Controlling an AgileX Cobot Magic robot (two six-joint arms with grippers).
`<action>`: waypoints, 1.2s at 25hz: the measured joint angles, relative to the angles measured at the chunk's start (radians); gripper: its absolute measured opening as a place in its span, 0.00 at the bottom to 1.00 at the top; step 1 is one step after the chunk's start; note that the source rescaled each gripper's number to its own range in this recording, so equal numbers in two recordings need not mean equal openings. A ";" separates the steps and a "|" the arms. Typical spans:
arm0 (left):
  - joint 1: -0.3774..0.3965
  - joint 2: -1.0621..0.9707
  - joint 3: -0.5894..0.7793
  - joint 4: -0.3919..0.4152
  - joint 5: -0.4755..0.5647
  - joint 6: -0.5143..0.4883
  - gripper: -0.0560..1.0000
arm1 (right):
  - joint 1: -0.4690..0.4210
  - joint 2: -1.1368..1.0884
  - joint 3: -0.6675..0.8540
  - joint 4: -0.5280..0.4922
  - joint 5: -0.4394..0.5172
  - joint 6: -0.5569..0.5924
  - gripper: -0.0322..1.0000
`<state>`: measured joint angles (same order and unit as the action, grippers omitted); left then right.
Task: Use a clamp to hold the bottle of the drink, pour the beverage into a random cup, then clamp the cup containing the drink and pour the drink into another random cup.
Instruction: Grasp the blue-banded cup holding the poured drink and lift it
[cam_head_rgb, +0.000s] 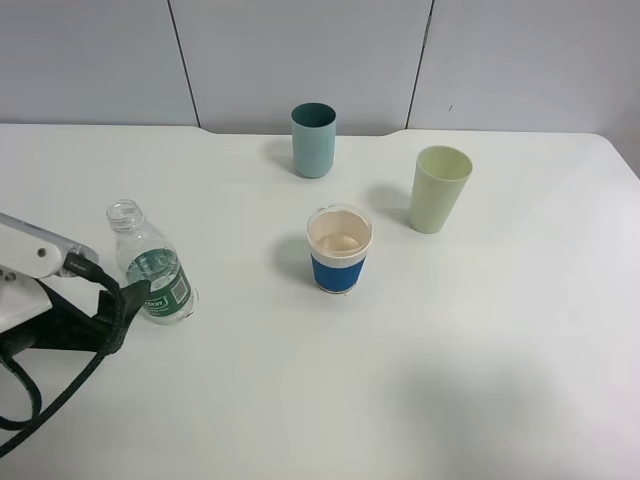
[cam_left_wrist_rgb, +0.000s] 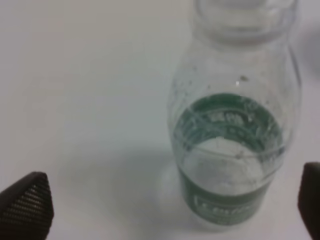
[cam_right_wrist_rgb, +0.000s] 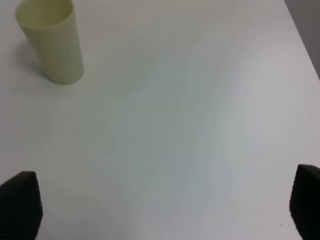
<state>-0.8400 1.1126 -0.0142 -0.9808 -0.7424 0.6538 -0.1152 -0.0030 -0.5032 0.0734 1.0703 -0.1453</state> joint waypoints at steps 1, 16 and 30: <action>0.000 -0.021 0.001 -0.005 0.001 0.006 1.00 | 0.000 0.000 0.000 0.000 0.000 0.000 1.00; 0.000 -0.181 -0.144 -0.015 0.080 0.115 1.00 | 0.000 0.000 0.000 0.000 0.000 0.000 1.00; 0.081 -0.211 -0.351 0.005 0.130 0.320 1.00 | 0.000 0.000 0.000 0.000 0.000 0.000 1.00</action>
<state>-0.7591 0.9012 -0.3651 -0.9756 -0.6129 0.9736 -0.1152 -0.0030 -0.5032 0.0734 1.0703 -0.1453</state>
